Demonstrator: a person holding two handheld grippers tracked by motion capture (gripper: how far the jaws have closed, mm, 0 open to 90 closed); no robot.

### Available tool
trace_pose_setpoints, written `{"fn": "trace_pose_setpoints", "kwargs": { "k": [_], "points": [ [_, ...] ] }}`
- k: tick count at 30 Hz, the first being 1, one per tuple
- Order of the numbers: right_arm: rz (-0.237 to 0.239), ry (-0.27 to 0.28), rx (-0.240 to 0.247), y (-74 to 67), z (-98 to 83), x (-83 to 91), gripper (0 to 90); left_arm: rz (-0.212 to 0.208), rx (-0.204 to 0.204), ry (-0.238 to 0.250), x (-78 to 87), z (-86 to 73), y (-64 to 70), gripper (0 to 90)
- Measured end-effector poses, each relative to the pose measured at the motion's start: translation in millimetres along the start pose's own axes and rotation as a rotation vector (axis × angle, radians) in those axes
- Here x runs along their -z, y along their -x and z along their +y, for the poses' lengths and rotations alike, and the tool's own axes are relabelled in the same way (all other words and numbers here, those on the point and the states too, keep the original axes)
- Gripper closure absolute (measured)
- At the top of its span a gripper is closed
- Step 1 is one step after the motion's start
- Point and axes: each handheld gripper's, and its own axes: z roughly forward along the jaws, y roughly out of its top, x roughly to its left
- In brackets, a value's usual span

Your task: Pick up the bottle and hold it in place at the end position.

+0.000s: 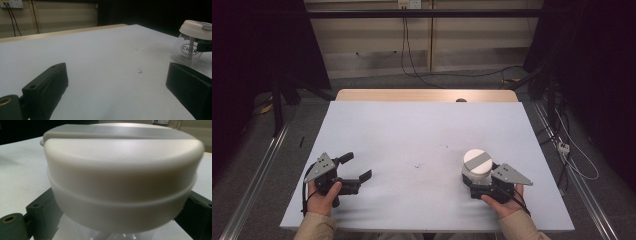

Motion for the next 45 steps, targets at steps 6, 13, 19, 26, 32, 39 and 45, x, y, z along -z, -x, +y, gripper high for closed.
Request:
{"fn": "trace_pose_setpoints", "kwargs": {
  "k": [6,13,19,26,32,39,45],
  "points": [
    [-0.006,0.008,-0.021,2.2,0.8,-3.5,8.0,-0.001,-0.003,0.0,-0.9,-0.1,-0.1,3.7],
    [-0.006,0.008,0.001,-2.5,3.0,-10.2,14.9,-0.001,-0.003,-0.008,-2.0,-0.4,0.3,3.8],
    [-0.007,0.003,0.001,-0.6,5.4,-12.7,17.8,-0.001,-0.006,-0.005,-1.7,0.0,0.2,3.8],
    [0.008,0.003,-0.026,4.3,7.6,-12.6,18.1,0.001,-0.005,-0.004,-1.4,0.1,0.0,3.8],
    [0.016,0.032,-0.02,4.3,15.8,-15.5,18.1,-0.001,-0.005,-0.003,-1.7,0.3,-0.2,3.8],
    [0.032,0.044,-0.004,0.9,25.1,-27.5,18.1,-0.003,-0.005,0.001,-0.9,0.5,-0.1,4.0],
    [0.044,0.042,-0.007,0.0,28.7,-37.0,18.1,-0.003,-0.006,-0.001,-0.6,0.5,-0.1,4.1]
  ]
}}
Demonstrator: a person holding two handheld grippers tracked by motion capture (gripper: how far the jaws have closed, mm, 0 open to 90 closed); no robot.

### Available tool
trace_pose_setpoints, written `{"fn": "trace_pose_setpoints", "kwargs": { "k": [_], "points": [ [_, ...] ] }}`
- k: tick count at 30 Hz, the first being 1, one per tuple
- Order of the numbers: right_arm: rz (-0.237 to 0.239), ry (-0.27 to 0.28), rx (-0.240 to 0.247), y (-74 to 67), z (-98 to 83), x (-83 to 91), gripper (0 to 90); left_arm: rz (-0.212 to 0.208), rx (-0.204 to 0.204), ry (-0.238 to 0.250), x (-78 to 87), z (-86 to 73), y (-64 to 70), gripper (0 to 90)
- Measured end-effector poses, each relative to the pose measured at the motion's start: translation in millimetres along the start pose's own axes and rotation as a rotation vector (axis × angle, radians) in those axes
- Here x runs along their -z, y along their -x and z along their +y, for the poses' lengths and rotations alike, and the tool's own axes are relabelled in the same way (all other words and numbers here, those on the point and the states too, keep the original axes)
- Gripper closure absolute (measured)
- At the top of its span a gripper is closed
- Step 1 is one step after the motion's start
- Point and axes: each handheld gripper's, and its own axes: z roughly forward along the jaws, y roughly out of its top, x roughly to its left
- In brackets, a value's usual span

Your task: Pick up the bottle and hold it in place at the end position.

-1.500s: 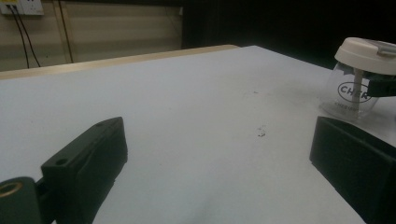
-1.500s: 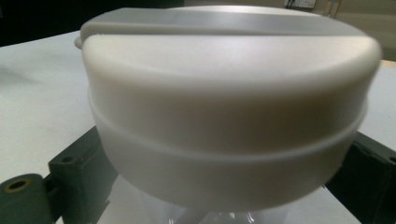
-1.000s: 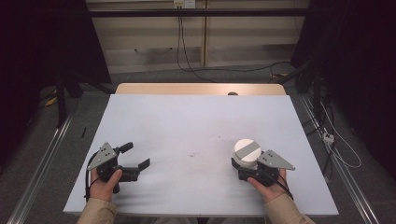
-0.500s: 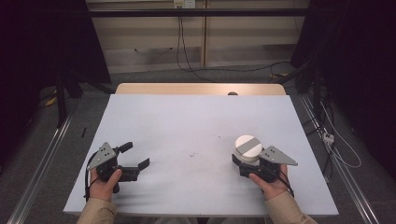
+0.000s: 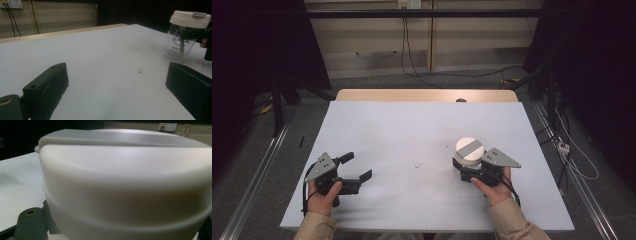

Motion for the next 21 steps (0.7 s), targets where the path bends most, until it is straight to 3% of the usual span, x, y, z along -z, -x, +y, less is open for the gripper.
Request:
{"fn": "trace_pose_setpoints", "kwargs": {
  "k": [21],
  "points": [
    [0.025,0.003,0.018,-3.2,13.8,-28.7,18.1,-0.002,0.0,0.0,-0.3,-0.3,-0.6,4.1]
  ]
}}
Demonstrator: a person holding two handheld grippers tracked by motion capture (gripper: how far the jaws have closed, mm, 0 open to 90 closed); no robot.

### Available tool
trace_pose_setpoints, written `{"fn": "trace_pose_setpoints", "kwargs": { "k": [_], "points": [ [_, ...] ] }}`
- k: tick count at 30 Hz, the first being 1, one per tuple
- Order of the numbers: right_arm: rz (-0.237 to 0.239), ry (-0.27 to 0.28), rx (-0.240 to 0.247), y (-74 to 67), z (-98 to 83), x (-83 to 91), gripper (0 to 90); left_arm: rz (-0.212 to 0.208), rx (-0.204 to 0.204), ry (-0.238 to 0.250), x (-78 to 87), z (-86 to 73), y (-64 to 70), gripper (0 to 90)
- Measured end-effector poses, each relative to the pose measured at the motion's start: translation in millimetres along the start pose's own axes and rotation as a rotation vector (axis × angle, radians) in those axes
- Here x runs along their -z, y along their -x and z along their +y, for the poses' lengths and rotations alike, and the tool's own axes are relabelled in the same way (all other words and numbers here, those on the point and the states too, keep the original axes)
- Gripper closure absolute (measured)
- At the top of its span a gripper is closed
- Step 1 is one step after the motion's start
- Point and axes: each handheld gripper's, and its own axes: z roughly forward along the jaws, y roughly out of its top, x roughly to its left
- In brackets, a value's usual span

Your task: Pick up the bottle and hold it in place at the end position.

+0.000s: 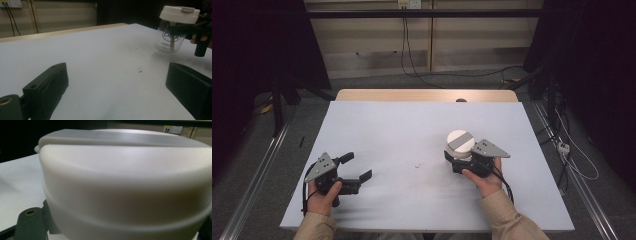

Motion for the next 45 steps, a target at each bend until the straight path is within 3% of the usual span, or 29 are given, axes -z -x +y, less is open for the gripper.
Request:
{"fn": "trace_pose_setpoints", "kwargs": {
  "k": [45],
  "points": [
    [0.022,0.001,-0.009,-7.4,14.2,-49.4,18.1,-0.002,0.003,-0.005,1.3,-1.8,-1.7,4.1]
  ]
}}
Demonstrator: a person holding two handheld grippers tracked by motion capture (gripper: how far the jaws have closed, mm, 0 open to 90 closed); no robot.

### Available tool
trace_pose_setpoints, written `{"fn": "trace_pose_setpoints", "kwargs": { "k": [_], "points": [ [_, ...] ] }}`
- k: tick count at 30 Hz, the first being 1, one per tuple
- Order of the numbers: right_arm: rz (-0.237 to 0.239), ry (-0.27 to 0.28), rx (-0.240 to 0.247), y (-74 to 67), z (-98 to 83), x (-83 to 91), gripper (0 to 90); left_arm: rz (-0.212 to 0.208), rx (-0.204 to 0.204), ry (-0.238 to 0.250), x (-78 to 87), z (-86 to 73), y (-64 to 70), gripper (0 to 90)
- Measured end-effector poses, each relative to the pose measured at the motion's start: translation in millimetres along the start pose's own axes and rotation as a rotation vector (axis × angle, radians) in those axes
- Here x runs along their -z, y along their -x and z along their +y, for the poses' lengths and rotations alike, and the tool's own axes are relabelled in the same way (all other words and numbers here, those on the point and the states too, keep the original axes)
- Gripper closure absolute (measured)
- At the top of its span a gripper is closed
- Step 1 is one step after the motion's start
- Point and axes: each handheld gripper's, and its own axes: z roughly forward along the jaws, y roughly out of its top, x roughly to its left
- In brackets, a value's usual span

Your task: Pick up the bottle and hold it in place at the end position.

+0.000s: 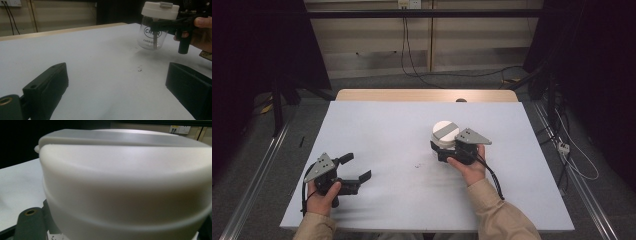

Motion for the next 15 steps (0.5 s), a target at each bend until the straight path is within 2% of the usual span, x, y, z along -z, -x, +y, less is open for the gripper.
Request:
{"fn": "trace_pose_setpoints", "kwargs": {
  "k": [15],
  "points": [
    [0.009,-0.006,0.0,-2.0,1.6,-13.4,18.1,-0.003,0.002,-0.004,-0.3,-0.8,0.1,4.1]
  ]
}}
